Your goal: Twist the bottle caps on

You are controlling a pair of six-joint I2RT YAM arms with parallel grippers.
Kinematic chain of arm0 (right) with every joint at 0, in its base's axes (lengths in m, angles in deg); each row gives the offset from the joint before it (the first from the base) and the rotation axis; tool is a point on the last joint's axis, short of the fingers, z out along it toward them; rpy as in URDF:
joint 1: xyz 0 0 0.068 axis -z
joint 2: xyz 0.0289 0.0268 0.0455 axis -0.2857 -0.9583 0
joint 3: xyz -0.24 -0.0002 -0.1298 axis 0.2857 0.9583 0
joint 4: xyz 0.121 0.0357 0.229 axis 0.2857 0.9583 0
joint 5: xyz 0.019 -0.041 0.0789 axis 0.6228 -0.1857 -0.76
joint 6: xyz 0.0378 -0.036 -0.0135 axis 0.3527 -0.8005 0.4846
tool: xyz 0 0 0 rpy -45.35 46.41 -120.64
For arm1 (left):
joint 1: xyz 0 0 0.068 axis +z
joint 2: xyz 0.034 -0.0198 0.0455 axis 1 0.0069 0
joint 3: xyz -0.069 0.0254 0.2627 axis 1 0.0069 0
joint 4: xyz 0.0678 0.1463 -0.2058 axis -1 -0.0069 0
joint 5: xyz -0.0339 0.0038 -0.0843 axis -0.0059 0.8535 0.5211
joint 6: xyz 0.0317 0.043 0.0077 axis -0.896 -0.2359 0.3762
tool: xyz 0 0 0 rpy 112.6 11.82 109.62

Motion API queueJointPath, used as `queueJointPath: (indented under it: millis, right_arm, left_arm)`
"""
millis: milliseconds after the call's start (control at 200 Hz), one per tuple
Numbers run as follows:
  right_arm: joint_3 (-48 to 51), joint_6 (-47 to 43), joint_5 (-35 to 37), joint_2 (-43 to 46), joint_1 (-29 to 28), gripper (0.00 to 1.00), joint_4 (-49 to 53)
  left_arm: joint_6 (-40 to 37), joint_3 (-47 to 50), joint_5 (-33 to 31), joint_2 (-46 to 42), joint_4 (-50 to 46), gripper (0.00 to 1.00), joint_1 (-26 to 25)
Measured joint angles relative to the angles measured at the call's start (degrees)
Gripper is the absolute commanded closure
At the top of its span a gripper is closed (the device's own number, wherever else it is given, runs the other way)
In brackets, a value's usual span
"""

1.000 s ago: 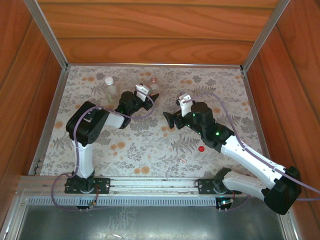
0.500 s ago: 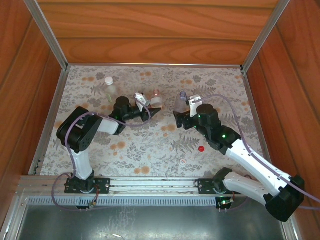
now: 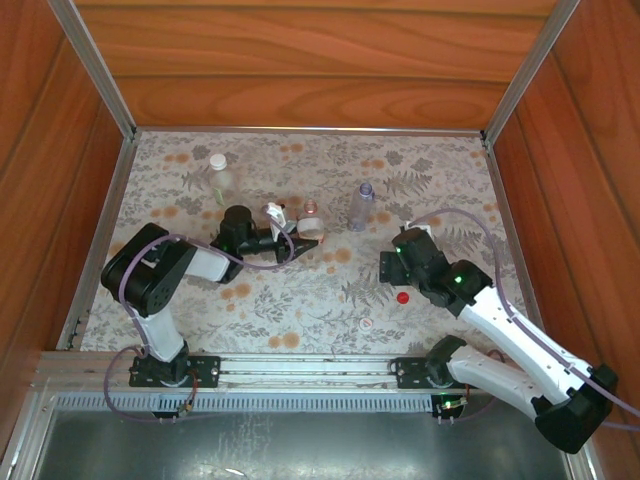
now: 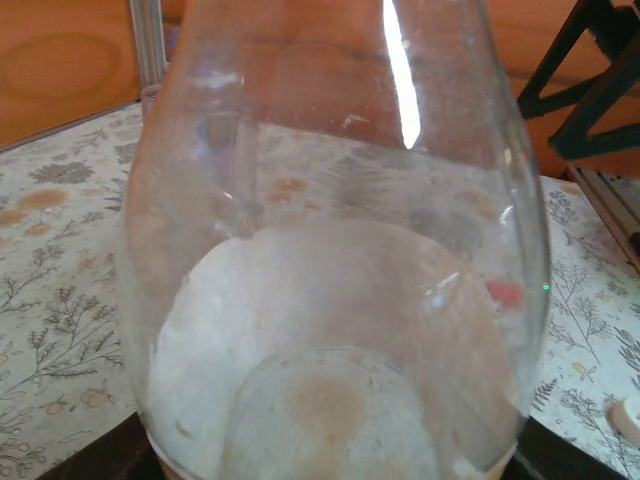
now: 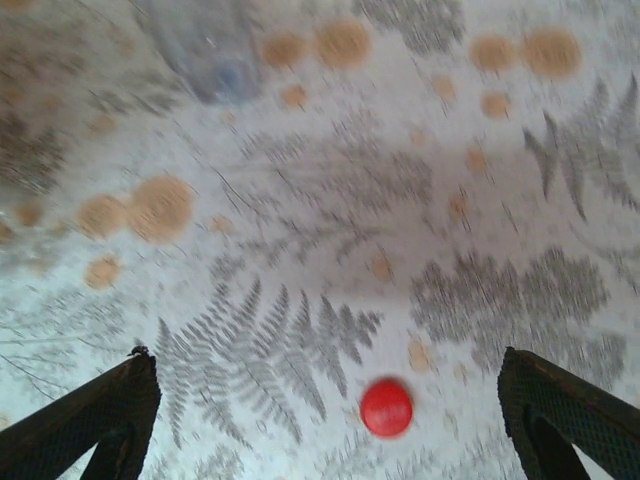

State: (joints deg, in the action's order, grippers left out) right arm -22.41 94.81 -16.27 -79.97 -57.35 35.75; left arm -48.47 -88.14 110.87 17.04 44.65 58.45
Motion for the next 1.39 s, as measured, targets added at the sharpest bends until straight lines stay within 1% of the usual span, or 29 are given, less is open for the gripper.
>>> queueJointPath:
  millis: [110,240,430,685,700,735,975,1150,1309,1394]
  right_arm:
    - [0.0,3.2,-0.6,-2.0,0.4,0.07,2.8]
    - [0.7,5.1,-2.3,-4.5,1.5,0.07,3.0]
    - [2.5,6.0,-4.9,-6.3,4.0,0.07,2.0]
    - [4.8,6.3,-7.8,-7.9,6.3,0.09,-0.5]
    - [4.8,6.4,-7.9,-8.1,6.4,0.12,-0.6]
    - [4.9,6.3,-8.2,-8.6,6.7,0.16,-1.0]
    - [6.4,7.5,-10.0,-12.5,8.4,0.31,-2.9]
    - [8.5,9.1,-11.1,-14.2,9.5,0.37,-3.3]
    - [10.7,10.3,-11.3,-14.4,10.5,0.4,-4.4]
    - [11.3,11.0,-11.5,-15.0,11.0,0.44,-5.4]
  left_arm:
    - [-0.1,0.5,0.3,-0.1,0.6,0.43,-0.4]
    - [-0.1,0.7,0.3,-0.1,0.9,0.41,-0.6]
    - [-0.2,0.7,0.2,-0.1,0.9,0.38,-0.6]
    - [-0.2,0.7,0.2,-0.1,1.0,0.39,-0.6]
    - [-0.2,0.7,0.2,-0.1,1.0,0.39,-0.6]
    - [-0.2,0.7,0.2,-0.1,1.0,0.39,-0.6]
    - [-0.4,0.8,0.2,-0.2,1.2,0.4,-0.8]
    - [-0.7,1.0,0.2,-0.2,1.3,0.4,-0.9]
    - [-1.1,1.0,0.2,-0.2,1.4,0.4,-0.9]
    - [-1.3,1.0,0.2,-0.2,1.4,0.4,-0.9]
